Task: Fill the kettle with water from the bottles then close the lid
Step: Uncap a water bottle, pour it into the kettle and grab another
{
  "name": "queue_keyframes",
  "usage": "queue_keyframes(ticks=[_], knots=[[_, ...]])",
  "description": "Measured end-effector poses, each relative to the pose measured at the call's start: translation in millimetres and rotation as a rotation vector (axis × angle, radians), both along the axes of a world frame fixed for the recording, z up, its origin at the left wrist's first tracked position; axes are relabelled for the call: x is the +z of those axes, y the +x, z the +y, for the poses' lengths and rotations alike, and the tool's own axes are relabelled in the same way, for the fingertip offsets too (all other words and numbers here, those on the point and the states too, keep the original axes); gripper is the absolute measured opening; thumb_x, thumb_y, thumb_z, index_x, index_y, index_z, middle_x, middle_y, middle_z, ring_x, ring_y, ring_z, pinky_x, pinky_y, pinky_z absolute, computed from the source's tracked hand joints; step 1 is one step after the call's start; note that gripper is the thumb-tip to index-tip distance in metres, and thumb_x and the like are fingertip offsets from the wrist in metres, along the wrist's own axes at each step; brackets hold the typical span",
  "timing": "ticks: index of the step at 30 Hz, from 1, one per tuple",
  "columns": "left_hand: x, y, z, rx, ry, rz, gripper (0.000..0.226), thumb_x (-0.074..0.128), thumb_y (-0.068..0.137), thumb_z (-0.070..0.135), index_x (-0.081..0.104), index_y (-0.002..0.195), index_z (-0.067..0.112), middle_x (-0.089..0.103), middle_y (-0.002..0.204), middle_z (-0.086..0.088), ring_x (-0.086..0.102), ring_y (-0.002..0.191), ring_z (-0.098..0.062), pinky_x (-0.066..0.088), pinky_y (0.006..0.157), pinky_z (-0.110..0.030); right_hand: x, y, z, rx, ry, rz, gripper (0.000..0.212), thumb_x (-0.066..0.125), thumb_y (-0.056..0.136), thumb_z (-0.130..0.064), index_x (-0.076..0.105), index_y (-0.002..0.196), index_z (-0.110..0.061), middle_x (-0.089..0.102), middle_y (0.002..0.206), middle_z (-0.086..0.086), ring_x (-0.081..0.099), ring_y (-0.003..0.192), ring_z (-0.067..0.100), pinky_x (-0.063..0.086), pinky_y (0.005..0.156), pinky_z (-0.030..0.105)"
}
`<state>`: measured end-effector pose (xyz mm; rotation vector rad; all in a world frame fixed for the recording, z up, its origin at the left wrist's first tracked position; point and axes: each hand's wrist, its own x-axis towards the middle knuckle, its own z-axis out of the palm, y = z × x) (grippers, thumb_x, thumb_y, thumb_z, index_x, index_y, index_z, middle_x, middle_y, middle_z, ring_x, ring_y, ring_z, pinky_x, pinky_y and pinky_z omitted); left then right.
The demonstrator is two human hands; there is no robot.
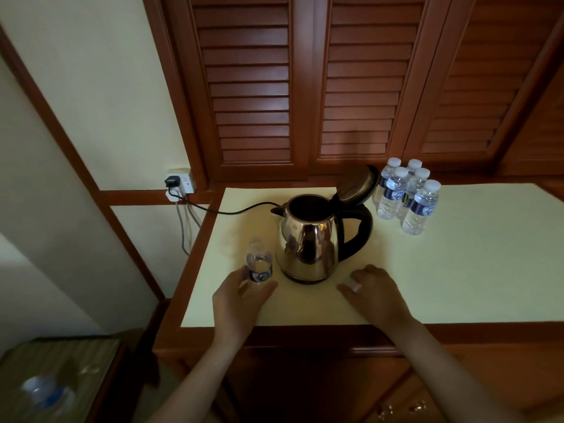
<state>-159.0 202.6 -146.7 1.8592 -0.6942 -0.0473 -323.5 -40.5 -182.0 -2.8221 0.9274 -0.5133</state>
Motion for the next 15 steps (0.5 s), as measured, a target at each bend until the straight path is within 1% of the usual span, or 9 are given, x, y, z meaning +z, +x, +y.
queue_keyframes(ticks=[2,3,6,7,9,10,12,13,15], knots=[[-0.6,0.6,-0.1,-0.009,-0.004,0.016,0.051,0.082,0.075,0.044,0.071,0.118,0.019,0.07,0.103,0.02,0.066,0.098,0.007,0.051,0.079,-0.006,12.0,-1.7,1.4,0.045,0.052,-0.014,0.033,0.067,0.084,-0.045,0.067,0.076,-0.013,0.057,0.075,0.004,0.058,0.072,0.022,0.04,0.063,0.027],[-0.4,0.3,-0.2,-0.015,-0.004,0.025,0.05,0.083,0.076,0.042,0.07,0.119,0.021,0.068,0.103,0.024,0.065,0.098,0.009,0.051,0.08,-0.006,14.6,-2.5,0.7,0.063,0.067,-0.016,0.03,0.069,0.084,-0.043,0.067,0.076,-0.013,0.057,0.074,0.004,0.058,0.071,0.021,0.04,0.062,0.027],[0.2,-1.1,0.2,-0.039,-0.003,0.04,0.053,0.083,0.077,0.041,0.063,0.124,0.027,0.068,0.108,0.022,0.065,0.101,0.007,0.053,0.085,-0.01,22.9,-7.6,6.1,0.11,0.145,-0.055,0.034,0.061,0.08,-0.047,0.063,0.068,-0.016,0.054,0.069,-0.001,0.056,0.067,0.017,0.04,0.061,0.026],[-0.6,-1.2,0.0,-0.049,-0.006,0.042,0.053,0.083,0.078,0.041,0.062,0.125,0.027,0.069,0.109,0.021,0.066,0.101,0.007,0.055,0.086,-0.013,26.1,-9.5,10.8,0.121,0.164,-0.087,0.033,0.062,0.079,-0.045,0.064,0.067,-0.014,0.056,0.069,0.0,0.057,0.067,0.017,0.043,0.061,0.027],[-2.4,-0.9,-0.1,-0.065,-0.013,0.047,0.048,0.083,0.08,0.039,0.063,0.121,0.027,0.071,0.107,0.02,0.066,0.1,0.008,0.058,0.086,-0.02,40.9,-11.5,26.6,0.155,0.165,-0.186,0.019,0.077,0.075,-0.028,0.069,0.072,-0.011,0.06,0.071,0.0,0.06,0.066,0.016,0.046,0.063,0.025],[-3.6,-0.3,-0.6,-0.072,-0.016,0.046,0.046,0.082,0.08,0.039,0.064,0.12,0.026,0.071,0.107,0.02,0.067,0.099,0.007,0.059,0.085,-0.023,53.1,-10.4,36.2,0.178,0.165,-0.246,0.014,0.08,0.074,-0.021,0.07,0.075,-0.012,0.06,0.073,-0.002,0.059,0.066,0.011,0.044,0.064,0.019],[-5.7,1.0,-1.4,-0.086,-0.02,0.039,0.048,0.081,0.081,0.04,0.065,0.123,0.022,0.072,0.109,0.019,0.067,0.101,0.007,0.059,0.087,-0.025,87.2,-3.4,56.5,0.224,0.191,-0.347,0.011,0.08,0.076,-0.021,0.071,0.081,-0.02,0.058,0.076,-0.008,0.058,0.068,0.008,0.039,0.065,0.009],[-6.4,2.0,-1.8,-0.09,-0.017,0.035,0.05,0.08,0.082,0.041,0.065,0.125,0.021,0.072,0.11,0.018,0.067,0.102,0.006,0.059,0.087,-0.025,104.8,3.2,65.0,0.257,0.212,-0.385,0.011,0.079,0.079,-0.023,0.072,0.087,-0.023,0.058,0.078,-0.01,0.058,0.071,0.007,0.039,0.066,0.008],[-7.4,3.2,-2.2,-0.099,-0.009,0.036,0.053,0.079,0.082,0.044,0.064,0.127,0.021,0.072,0.113,0.017,0.067,0.103,0.006,0.059,0.088,-0.025,136.2,20.0,78.2,0.356,0.233,-0.435,0.017,0.079,0.081,-0.026,0.073,0.097,-0.023,0.059,0.083,-0.011,0.059,0.075,0.007,0.041,0.066,0.009]])
